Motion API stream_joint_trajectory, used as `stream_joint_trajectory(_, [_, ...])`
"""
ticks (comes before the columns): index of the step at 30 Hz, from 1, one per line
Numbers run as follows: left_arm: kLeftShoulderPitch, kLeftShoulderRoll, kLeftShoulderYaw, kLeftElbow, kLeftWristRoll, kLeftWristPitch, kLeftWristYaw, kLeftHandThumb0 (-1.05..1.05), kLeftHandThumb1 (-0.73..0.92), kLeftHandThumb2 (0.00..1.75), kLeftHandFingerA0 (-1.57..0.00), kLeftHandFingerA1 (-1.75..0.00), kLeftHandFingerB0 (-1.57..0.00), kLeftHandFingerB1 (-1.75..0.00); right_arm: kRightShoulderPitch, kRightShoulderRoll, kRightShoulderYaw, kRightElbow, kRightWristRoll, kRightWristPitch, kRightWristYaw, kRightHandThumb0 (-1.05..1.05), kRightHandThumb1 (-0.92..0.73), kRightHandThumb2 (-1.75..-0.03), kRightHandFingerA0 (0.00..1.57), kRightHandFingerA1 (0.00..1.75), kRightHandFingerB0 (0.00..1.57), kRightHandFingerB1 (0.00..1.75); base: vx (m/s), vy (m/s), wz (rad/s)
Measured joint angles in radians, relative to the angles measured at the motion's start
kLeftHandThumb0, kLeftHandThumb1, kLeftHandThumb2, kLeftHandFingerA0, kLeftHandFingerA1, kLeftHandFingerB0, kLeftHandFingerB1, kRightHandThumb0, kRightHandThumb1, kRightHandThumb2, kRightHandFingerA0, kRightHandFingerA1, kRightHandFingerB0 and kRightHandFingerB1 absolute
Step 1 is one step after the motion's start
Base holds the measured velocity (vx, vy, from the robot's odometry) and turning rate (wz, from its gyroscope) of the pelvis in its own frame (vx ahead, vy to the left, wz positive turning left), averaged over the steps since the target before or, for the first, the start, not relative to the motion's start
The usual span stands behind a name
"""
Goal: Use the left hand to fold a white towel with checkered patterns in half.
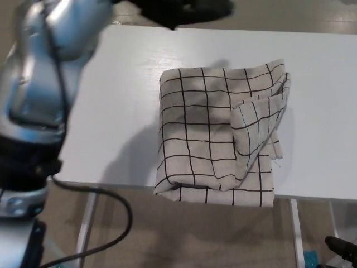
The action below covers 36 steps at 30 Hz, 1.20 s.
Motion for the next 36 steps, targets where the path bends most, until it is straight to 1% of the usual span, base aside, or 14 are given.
stream_joint_trajectory(1, [0.018,0.006,0.015,-0.012,-0.011,0.002,-0.006,-0.69,0.43,0.85,0.0,-0.18,-0.08,-0.38,0.0,0.0,0.0,0.0,0.0,0.0,0.0,-0.42,-0.61,-0.58,0.59,0.65,0.57,0.5,0.0,0.0,0.0])
stream_joint_trajectory(6, [0.167,0.036,0.123,-0.094,-0.089,0.011,-0.042,-0.69,0.42,0.72,-0.11,-0.35,-0.19,-0.38,0.001,0.0,-0.002,-0.004,0.001,0.0,0.0,-0.43,-0.62,-0.59,0.59,0.65,0.57,0.5,0.0,0.0,0.0])
stream_joint_trajectory(7, [0.208,0.041,0.15,-0.113,-0.109,0.014,-0.051,-0.56,0.37,0.65,-0.33,-0.4,-0.37,-0.39,0.002,0.0,-0.002,-0.005,0.002,0.001,0.0,-0.44,-0.62,-0.57,0.6,0.65,0.58,0.49,0.0,0.0,0.0])
stream_joint_trajectory(8, [0.239,0.044,0.17,-0.127,-0.124,0.017,-0.058,-0.45,0.4,0.53,-0.45,-0.37,-0.49,-0.37,0.002,0.0,-0.002,-0.006,0.002,0.001,0.0,-0.43,-0.62,-0.57,0.59,0.65,0.58,0.49,0.0,0.0,0.0])
stream_joint_trajectory(10, [0.294,0.049,0.205,-0.149,-0.152,0.023,-0.069,-0.44,0.43,0.53,-0.53,-0.4,-0.55,-0.39,0.002,0.0,-0.002,-0.008,0.002,0.001,0.0,-0.43,-0.62,-0.58,0.59,0.66,0.59,0.49,0.0,0.0,0.0])
stream_joint_trajectory(16, [0.476,0.069,0.322,-0.176,-0.261,0.054,-0.13,-0.45,0.44,0.54,-0.57,-0.41,-0.66,-0.42,-0.004,0.0,-0.003,-0.018,0.001,0.001,0.0,-0.45,-0.62,-0.59,0.58,0.61,0.59,0.49,0.0,0.0,0.0])
stream_joint_trajectory(18, [0.515,0.077,0.346,-0.179,-0.282,0.061,-0.145,-0.45,0.44,0.54,-0.57,-0.41,-0.66,-0.42,-0.005,0.0,-0.003,-0.02,0.001,0.001,0.0,-0.45,-0.62,-0.59,0.58,0.61,0.59,0.49,0.0,0.0,0.0])
stream_joint_trajectory(19, [0.584,0.088,0.383,-0.18,-0.32,0.078,-0.179,-0.52,0.4,0.75,-0.51,-0.51,-0.62,-0.54,-0.005,0.0,-0.004,-0.021,0.002,0.001,-0.001,-0.45,-0.62,-0.59,0.58,0.62,0.58,0.49,0.0,0.0,0.0])
stream_joint_trajectory(20, [0.584,0.088,0.383,-0.18,-0.32,0.078,-0.179,-0.47,0.46,0.55,-0.6,-0.42,-0.67,-0.43,-0.005,0.0,-0.004,-0.021,0.002,0.001,-0.001,-0.43,-0.62,-0.59,0.58,0.62,0.58,0.49,0.0,0.0,0.0])
stream_joint_trajectory(28, [0.837,0.13,0.462,-0.145,-0.427,0.131,-0.33,-0.49,0.38,0.53,-0.64,-0.44,-0.65,-0.41,0.006,-0.001,-0.01,-0.023,0.002,0.001,-0.001,-0.42,-0.62,-0.59,0.58,0.62,0.58,0.49,0.0,0.0,0.0])
stream_joint_trajectory(29, [0.885,0.135,0.464,-0.124,-0.445,0.142,-0.364,-0.5,0.32,0.68,-0.61,-0.53,-0.53,-0.46,0.013,-0.001,-0.011,-0.023,0.002,0.001,-0.002,-0.42,-0.62,-0.58,0.58,0.62,0.58,0.49,0.0,0.0,0.0])
stream_joint_trajectory(30, [0.9,0.137,0.464,-0.117,-0.451,0.146,-0.374,-0.5,0.32,0.68,-0.61,-0.53,-0.53,-0.46,0.015,-0.001,-0.011,-0.024,0.002,0.001,-0.002,-0.42,-0.62,-0.58,0.58,0.62,0.58,0.49,0.0,0.0,0.0])
stream_joint_trajectory(31, [0.936,0.144,0.463,-0.088,-0.465,0.154,-0.404,-0.46,0.36,0.52,-0.64,-0.44,-0.63,-0.41,0.023,0.0,-0.011,-0.024,0.001,0.001,-0.002,-0.41,-0.62,-0.58,0.58,0.62,0.58,0.49,0.0,0.0,0.0])
stream_joint_trajectory(36, [1.007,0.155,0.456,-0.004,-0.494,0.179,-0.478,-0.46,0.35,0.52,-0.66,-0.44,-0.63,-0.41,0.046,0.0,-0.011,-0.023,0.001,0.001,-0.002,-0.41,-0.62,-0.58,0.6,0.63,0.58,0.49,0.0,0.0,0.0])
